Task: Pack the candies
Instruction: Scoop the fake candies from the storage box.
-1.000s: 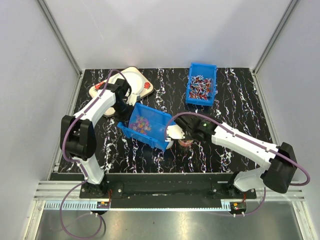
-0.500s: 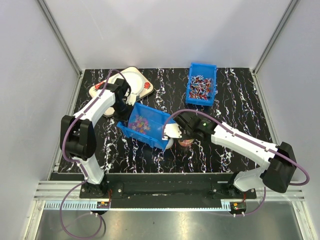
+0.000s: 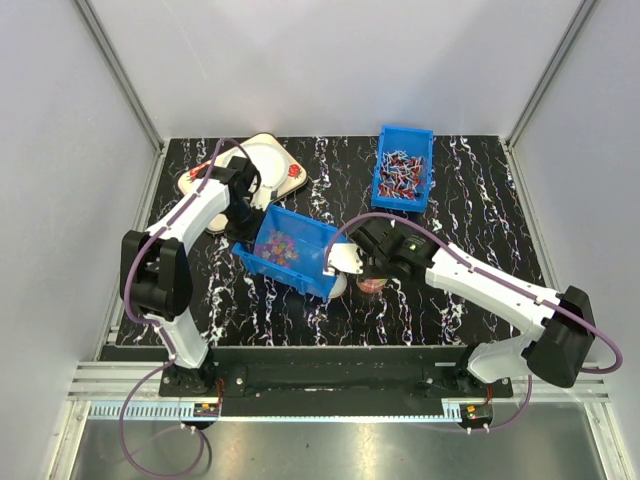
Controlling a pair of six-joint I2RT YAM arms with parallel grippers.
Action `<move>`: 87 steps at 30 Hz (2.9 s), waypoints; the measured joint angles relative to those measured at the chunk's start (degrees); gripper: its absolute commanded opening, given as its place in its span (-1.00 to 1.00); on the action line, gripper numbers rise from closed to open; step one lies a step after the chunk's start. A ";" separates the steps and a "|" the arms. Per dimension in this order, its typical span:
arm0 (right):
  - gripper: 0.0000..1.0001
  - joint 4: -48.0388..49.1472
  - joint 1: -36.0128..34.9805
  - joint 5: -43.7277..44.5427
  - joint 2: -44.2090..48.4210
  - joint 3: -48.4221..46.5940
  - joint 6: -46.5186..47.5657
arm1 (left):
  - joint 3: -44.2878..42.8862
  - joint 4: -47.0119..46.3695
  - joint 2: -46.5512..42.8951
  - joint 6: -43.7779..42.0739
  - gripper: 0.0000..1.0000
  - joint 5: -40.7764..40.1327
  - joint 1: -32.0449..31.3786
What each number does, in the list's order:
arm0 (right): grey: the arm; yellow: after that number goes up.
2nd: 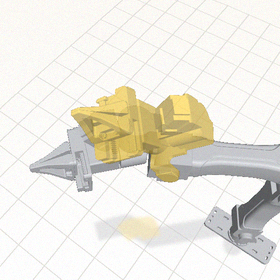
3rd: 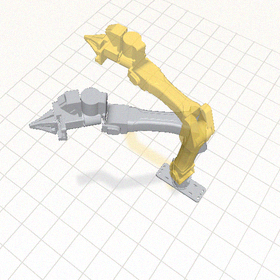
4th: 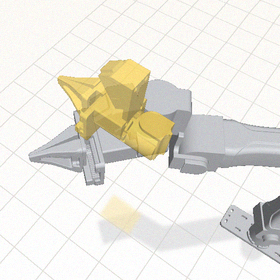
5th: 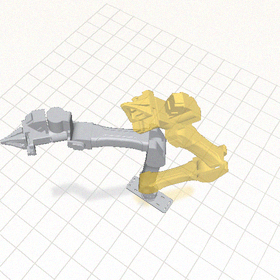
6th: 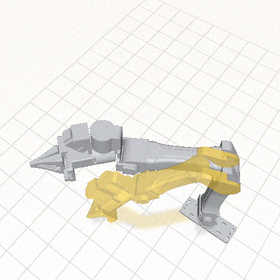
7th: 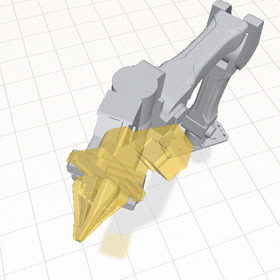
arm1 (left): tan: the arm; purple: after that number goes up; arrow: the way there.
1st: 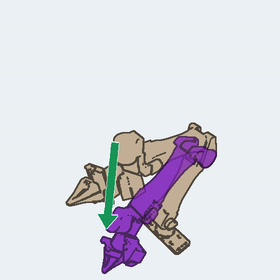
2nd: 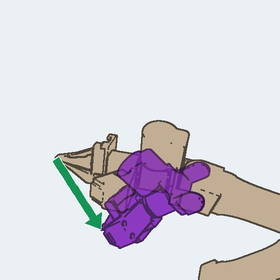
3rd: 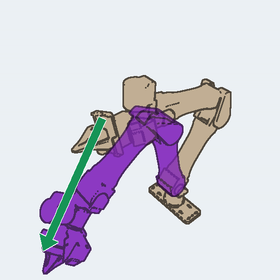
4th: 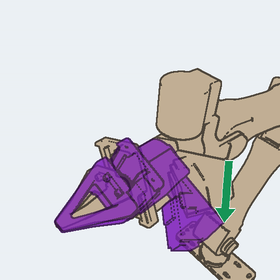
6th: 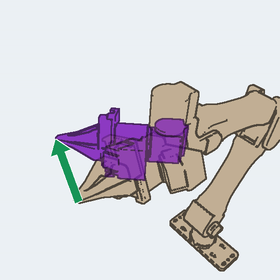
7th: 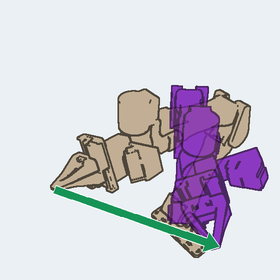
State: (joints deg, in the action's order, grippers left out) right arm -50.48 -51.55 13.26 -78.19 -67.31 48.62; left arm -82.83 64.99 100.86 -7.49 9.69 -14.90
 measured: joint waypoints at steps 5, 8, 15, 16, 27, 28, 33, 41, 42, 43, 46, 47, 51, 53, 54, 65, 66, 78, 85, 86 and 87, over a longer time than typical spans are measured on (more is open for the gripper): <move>-1.00 -1.01 0.09 -0.79 0.00 -0.79 -0.98 | 0.00 0.09 0.00 -0.26 -1.00 -0.11 0.00; -1.00 -3.41 0.11 -1.27 0.11 -2.95 -1.09 | 0.00 -0.02 0.00 -0.15 -1.00 -0.11 0.00; -1.00 -4.74 -0.11 -6.32 2.51 -14.16 -0.94 | 0.00 -0.17 0.00 -0.09 -1.00 1.05 -0.61; -1.00 -4.72 -0.26 -6.43 2.69 -15.72 -0.87 | 0.00 -0.15 0.00 -0.09 -1.00 1.18 -0.70; -1.00 -3.21 -2.56 -5.33 0.04 -19.76 -1.51 | -0.02 0.63 -1.38 -2.62 -1.00 14.71 1.97; -1.00 -3.13 -2.56 -5.62 0.07 -21.22 -2.08 | -0.07 1.25 -1.38 -3.58 -1.00 17.73 2.60; -1.00 -1.36 -2.56 -7.54 1.60 -26.69 -4.26 | -1.11 6.23 -0.76 -9.25 -1.00 30.56 4.17; -1.00 -1.55 -2.56 -9.01 3.28 -27.17 -4.96 | 4.48 -0.24 -8.22 -7.43 -1.00 28.72 2.16; -1.00 -1.88 -2.56 -9.05 2.99 -27.17 -4.87 | 4.63 -0.61 -8.96 -6.67 -1.00 26.62 1.62; -1.00 -2.16 -2.56 -9.03 2.67 -27.17 -4.70 | 4.63 -0.92 -9.20 -5.99 -1.00 24.94 1.25; -1.00 -3.26 -2.58 -8.33 1.05 -27.17 -3.67 | 4.66 -2.19 -8.02 -3.72 -1.00 18.03 0.20; -1.00 -3.58 -2.58 -7.91 0.39 -27.12 -3.30 | 4.66 -2.47 -7.17 -2.97 -1.00 15.65 0.22; -1.00 -4.83 -2.97 -5.79 -1.53 -25.42 -1.66 | 4.66 -3.43 -3.67 -1.16 -1.00 8.37 0.52; -1.00 -6.03 -3.56 -4.63 -2.47 -24.04 -0.83 | 4.66 -3.54 -2.45 -0.55 -1.00 6.08 0.72; -1.00 -6.54 -3.91 -4.13 -2.93 -23.45 -0.50 | 4.66 -3.56 -2.08 -0.31 -1.00 5.18 0.74; -1.00 -8.09 -6.97 1.27 -14.51 -20.41 1.73 | 4.66 -3.56 -1.62 0.52 -1.00 2.99 0.72; -1.00 -8.09 -6.97 1.75 -15.87 -20.44 1.79 | 4.66 -3.56 -1.62 0.50 -1.00 2.95 0.72; -1.00 -10.71 -6.97 3.54 -33.16 -32.70 2.99 | 4.66 -3.58 -1.64 0.57 -1.00 1.33 0.61; -1.00 -10.71 -7.45 0.92 -39.76 -38.53 4.24 | 4.66 -3.63 -1.64 0.57 -1.00 0.48 0.66; -1.00 -10.58 -7.74 0.55 -40.46 -38.56 4.55 | 4.66 -3.61 -1.64 0.57 -1.00 0.48 0.66; -1.00 -10.56 -8.00 -0.04 -41.00 -38.56 4.76 | 4.66 -3.63 -1.64 0.52 -1.00 0.48 0.66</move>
State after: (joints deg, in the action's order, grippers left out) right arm -61.04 -59.55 13.21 -119.20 -105.86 53.39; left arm -78.17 61.36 99.22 -6.96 10.17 -14.24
